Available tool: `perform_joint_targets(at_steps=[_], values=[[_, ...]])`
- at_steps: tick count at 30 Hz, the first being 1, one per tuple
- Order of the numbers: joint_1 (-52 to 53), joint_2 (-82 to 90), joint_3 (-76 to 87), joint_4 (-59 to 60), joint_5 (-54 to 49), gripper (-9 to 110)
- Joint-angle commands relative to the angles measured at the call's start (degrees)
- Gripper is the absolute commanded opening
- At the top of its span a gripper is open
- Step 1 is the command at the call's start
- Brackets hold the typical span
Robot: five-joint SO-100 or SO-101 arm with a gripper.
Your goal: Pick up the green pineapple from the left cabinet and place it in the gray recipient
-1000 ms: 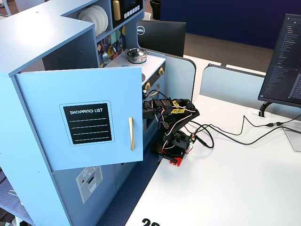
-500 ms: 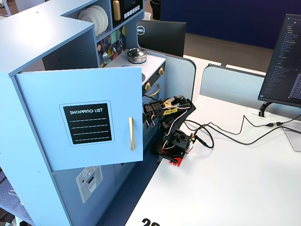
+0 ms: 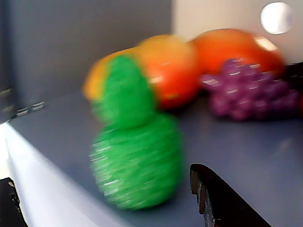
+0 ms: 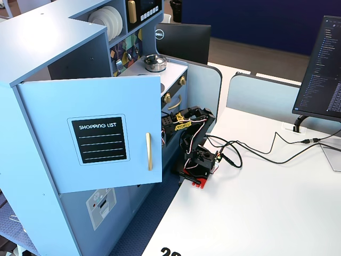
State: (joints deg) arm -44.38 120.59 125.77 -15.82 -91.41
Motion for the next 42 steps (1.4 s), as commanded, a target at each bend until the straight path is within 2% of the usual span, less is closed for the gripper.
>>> perform_joint_targets(at_steps=[1, 25, 27, 29, 30, 31, 36, 42], values=[[1.1, -1.5, -5.9, -2.2, 1.1, 41], [-1.0, -17.5, -20.7, -1.6, 1.0, 38], [-0.9, -19.2, -22.7, -1.6, 0.7, 34], [-1.2, -20.1, -24.0, -1.2, 1.2, 17], [-1.7, -20.2, -24.3, -0.9, 0.8, 5], [-2.0, -20.1, -24.3, -1.0, 0.6, 0], [-4.2, -13.9, -23.6, 4.6, -1.7, 0], [-11.3, 7.8, -16.4, 24.8, -5.5, 0]])
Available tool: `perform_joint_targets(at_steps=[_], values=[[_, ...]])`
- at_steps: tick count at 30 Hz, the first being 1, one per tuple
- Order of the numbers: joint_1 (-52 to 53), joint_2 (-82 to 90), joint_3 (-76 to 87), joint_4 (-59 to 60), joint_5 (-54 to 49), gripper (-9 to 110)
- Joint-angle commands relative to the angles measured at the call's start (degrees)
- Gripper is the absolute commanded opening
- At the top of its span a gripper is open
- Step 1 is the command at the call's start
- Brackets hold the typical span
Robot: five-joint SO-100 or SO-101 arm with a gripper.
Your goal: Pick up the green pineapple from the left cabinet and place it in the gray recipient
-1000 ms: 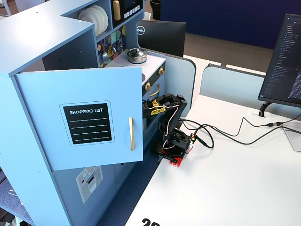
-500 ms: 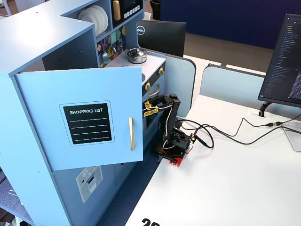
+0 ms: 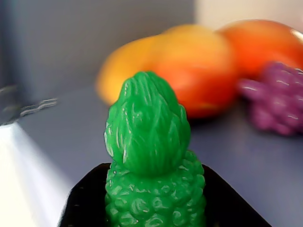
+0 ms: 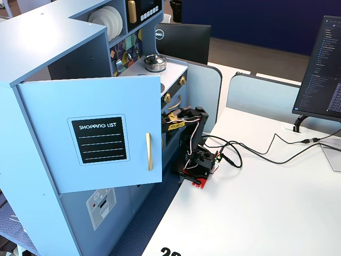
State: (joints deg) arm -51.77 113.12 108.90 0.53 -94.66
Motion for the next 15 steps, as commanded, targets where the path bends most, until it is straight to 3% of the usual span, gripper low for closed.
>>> perform_joint_targets(at_steps=[1, 9, 15], values=[[-5.0, 19.1, 1.7, 11.6, -2.9, 0], [-3.0, 46.7, 2.5, 37.3, -3.5, 0], [15.4, 52.7, -4.7, 47.5, 0.0, 0]])
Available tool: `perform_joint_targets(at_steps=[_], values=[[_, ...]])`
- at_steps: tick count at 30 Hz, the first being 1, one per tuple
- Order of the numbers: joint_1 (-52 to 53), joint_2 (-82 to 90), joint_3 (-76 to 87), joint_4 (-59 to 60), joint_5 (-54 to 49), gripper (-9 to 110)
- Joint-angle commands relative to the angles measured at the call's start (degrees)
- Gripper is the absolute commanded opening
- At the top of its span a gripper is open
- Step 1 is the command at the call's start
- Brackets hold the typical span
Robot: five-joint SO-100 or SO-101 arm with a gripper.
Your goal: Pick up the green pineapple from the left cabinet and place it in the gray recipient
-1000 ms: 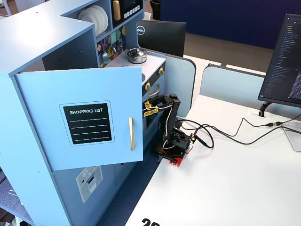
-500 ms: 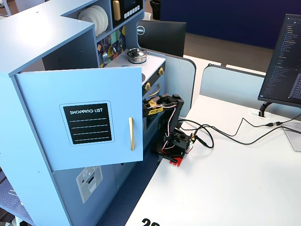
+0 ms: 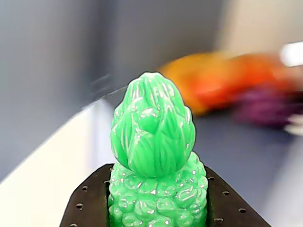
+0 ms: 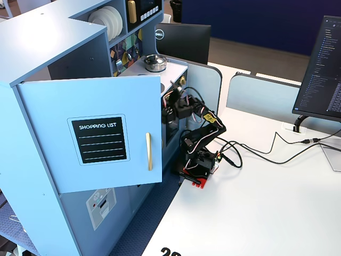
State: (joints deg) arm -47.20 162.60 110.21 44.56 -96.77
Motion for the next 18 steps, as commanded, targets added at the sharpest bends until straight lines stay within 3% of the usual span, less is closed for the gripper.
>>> perform_joint_targets(at_steps=[1, 6, 10, 18], values=[[14.9, 3.5, -6.2, 3.7, 2.9, 0], [35.4, 0.4, -4.7, -4.4, 8.3, 0], [47.8, -6.3, -2.1, -18.2, 13.4, 0], [51.7, -24.8, -6.1, -33.4, 11.3, 0]])
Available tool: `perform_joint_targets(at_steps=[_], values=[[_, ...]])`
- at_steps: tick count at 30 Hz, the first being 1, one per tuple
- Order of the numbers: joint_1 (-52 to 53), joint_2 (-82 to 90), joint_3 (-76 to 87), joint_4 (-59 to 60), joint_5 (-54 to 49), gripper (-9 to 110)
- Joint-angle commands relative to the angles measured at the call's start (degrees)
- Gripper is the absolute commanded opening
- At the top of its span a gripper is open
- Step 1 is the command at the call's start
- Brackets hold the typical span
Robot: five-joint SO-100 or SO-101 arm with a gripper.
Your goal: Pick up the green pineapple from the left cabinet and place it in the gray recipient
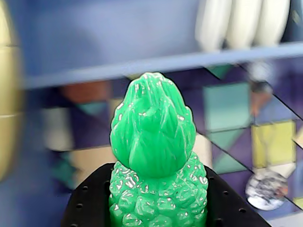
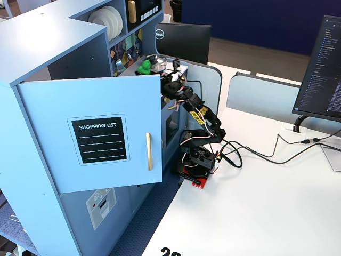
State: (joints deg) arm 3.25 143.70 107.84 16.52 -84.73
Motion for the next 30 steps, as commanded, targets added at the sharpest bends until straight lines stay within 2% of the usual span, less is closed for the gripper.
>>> perform_joint_targets(at_steps=[1, 18, 21, 22, 27, 30], values=[[1.2, -7.5, -4.0, -5.6, -1.2, 0], [-0.5, -22.8, -9.0, -7.8, -5.1, 1], [-0.4, -23.6, -9.6, -9.1, -0.6, 29], [-0.4, -23.6, -9.8, -9.1, -0.2, 35], [0.7, -18.8, -9.7, -5.5, -1.3, 35], [1.5, -8.0, -9.7, 3.4, -0.5, 33]])
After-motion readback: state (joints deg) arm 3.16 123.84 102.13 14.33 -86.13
